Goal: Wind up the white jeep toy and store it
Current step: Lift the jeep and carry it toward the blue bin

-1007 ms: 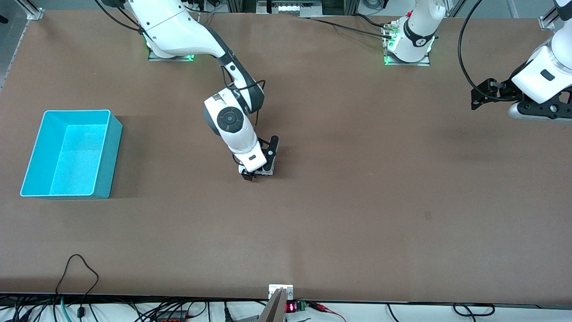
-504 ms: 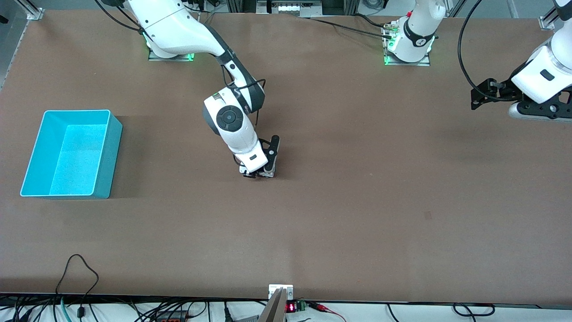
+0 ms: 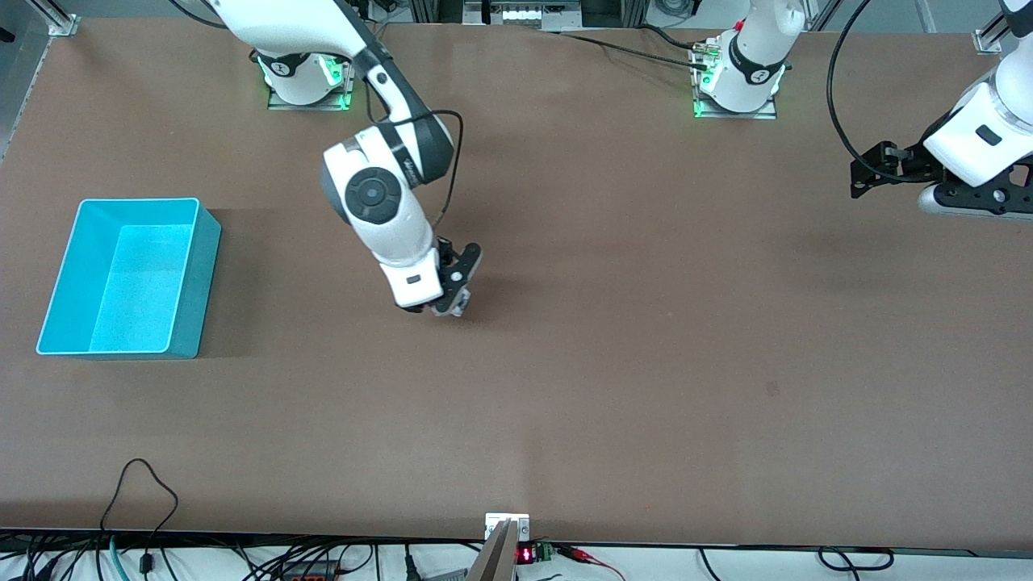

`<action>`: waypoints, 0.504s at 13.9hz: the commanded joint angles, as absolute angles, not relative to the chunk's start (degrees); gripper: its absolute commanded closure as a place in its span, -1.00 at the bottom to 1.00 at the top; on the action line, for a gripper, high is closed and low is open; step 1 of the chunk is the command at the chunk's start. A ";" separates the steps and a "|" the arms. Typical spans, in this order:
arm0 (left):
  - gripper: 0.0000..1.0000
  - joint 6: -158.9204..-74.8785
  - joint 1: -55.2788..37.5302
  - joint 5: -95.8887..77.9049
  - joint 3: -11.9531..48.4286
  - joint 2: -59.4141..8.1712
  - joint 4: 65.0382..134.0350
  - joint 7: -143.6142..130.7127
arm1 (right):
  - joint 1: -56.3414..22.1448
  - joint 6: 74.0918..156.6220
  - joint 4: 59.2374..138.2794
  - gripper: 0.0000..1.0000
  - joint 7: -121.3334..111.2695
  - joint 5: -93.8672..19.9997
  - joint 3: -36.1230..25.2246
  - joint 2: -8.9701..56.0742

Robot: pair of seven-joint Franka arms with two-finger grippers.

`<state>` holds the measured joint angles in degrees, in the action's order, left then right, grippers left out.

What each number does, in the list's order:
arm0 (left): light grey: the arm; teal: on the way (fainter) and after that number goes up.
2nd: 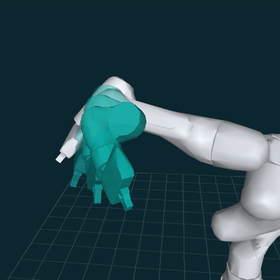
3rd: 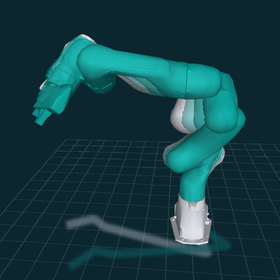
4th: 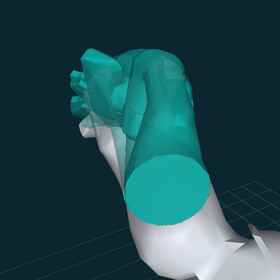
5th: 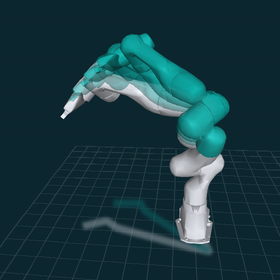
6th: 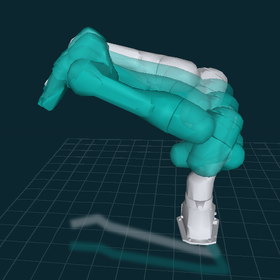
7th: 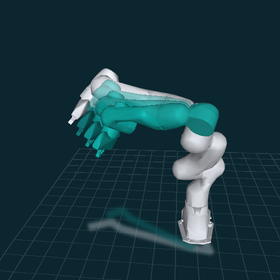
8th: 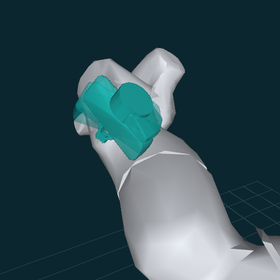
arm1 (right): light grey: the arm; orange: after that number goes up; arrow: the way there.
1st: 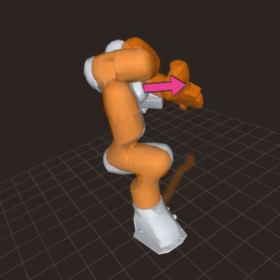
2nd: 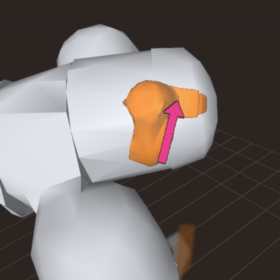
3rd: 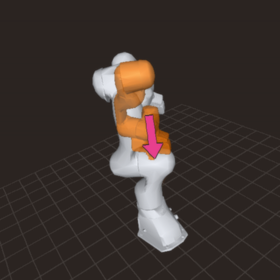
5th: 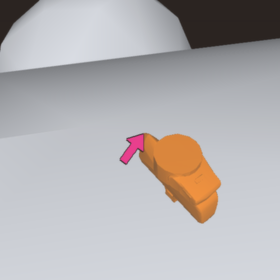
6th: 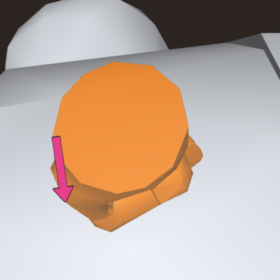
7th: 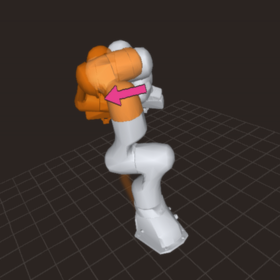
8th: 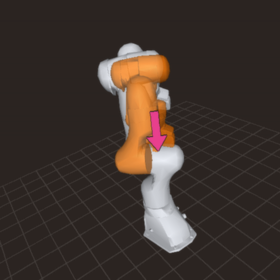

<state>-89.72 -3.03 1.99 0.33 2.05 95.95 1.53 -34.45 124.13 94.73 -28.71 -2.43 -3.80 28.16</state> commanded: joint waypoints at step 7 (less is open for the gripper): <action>-1.00 -88.33 -3.25 3.08 0.44 2.28 95.01 1.67 | -34.37 106.80 96.59 1.00 -2.66 4.72 -14.41 17.85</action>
